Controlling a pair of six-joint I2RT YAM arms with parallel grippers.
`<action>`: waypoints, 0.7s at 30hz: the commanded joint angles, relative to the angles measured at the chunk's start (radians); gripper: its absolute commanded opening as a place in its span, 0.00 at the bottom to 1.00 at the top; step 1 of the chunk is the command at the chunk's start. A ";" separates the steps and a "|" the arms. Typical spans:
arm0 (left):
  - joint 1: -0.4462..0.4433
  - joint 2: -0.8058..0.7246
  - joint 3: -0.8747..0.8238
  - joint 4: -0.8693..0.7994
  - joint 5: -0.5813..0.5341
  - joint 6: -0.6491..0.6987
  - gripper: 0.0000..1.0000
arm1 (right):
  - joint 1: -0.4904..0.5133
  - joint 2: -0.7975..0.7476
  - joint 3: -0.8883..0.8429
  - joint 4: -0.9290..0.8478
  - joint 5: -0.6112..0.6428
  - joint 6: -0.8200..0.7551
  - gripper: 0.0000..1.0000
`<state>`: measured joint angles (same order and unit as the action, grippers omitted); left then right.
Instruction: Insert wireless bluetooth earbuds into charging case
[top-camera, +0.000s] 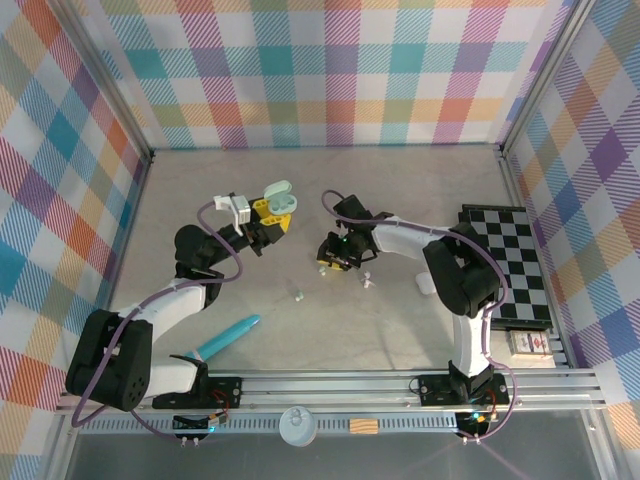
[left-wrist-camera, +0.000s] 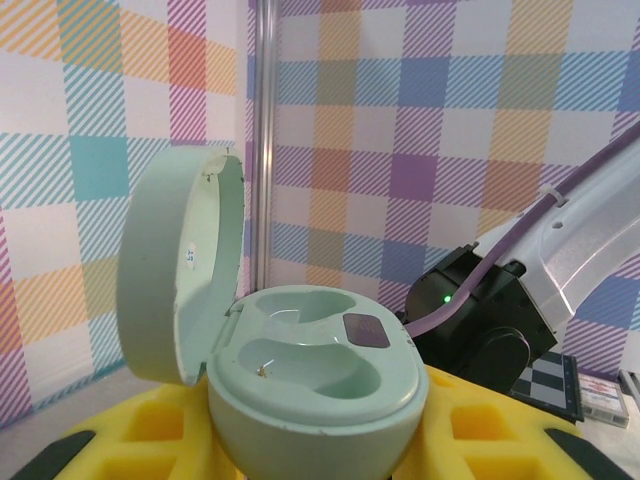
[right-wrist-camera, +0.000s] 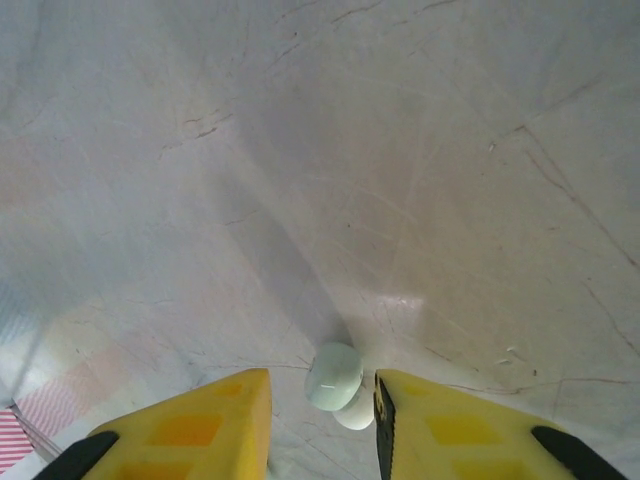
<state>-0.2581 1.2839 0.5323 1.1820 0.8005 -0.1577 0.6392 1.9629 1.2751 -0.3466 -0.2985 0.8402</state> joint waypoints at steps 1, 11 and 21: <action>0.014 -0.004 0.005 0.079 0.024 -0.014 0.32 | 0.008 0.030 0.036 -0.061 0.003 -0.004 0.32; 0.015 -0.019 0.000 0.074 0.029 -0.015 0.32 | 0.016 0.071 0.072 -0.061 -0.030 0.005 0.30; 0.017 -0.029 -0.002 0.064 0.030 -0.014 0.32 | 0.021 0.086 0.078 -0.057 -0.051 0.008 0.24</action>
<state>-0.2565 1.2778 0.5323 1.1885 0.8040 -0.1658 0.6491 2.0285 1.3212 -0.3847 -0.3222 0.8478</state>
